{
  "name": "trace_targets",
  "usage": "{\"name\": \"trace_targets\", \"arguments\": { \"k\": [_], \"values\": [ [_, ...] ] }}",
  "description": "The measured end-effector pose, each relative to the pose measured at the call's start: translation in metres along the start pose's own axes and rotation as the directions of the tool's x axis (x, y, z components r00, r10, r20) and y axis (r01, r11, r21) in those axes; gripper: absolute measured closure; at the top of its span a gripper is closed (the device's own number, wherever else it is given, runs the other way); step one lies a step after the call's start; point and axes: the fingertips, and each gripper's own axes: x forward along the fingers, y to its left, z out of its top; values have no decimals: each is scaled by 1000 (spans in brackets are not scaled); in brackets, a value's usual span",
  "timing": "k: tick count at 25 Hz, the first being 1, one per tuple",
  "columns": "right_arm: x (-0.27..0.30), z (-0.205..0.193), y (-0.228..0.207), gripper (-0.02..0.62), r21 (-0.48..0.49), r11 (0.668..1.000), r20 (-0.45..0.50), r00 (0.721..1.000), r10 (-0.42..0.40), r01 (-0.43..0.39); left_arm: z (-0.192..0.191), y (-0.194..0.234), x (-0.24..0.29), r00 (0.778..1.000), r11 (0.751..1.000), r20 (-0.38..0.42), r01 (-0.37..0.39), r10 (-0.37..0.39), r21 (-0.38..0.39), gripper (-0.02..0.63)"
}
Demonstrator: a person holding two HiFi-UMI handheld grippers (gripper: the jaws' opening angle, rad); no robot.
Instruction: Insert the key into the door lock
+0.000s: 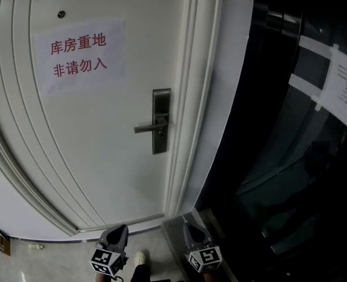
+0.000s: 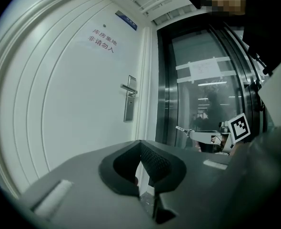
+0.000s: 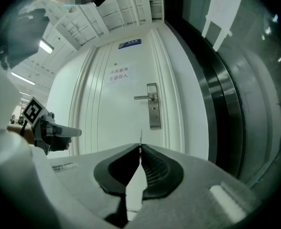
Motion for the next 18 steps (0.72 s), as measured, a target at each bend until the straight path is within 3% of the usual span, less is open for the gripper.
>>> {"name": "trace_targets", "arguments": {
  "k": [8, 18],
  "values": [
    [61, 8, -18, 584, 9, 999, 4, 999, -53, 53, 17, 47, 53, 999, 999, 0, 38, -38, -1, 604],
    [118, 38, -37, 584, -63, 993, 28, 995, -98, 100, 30, 87, 104, 996, 996, -10, 89, -89, -7, 604]
  ]
}}
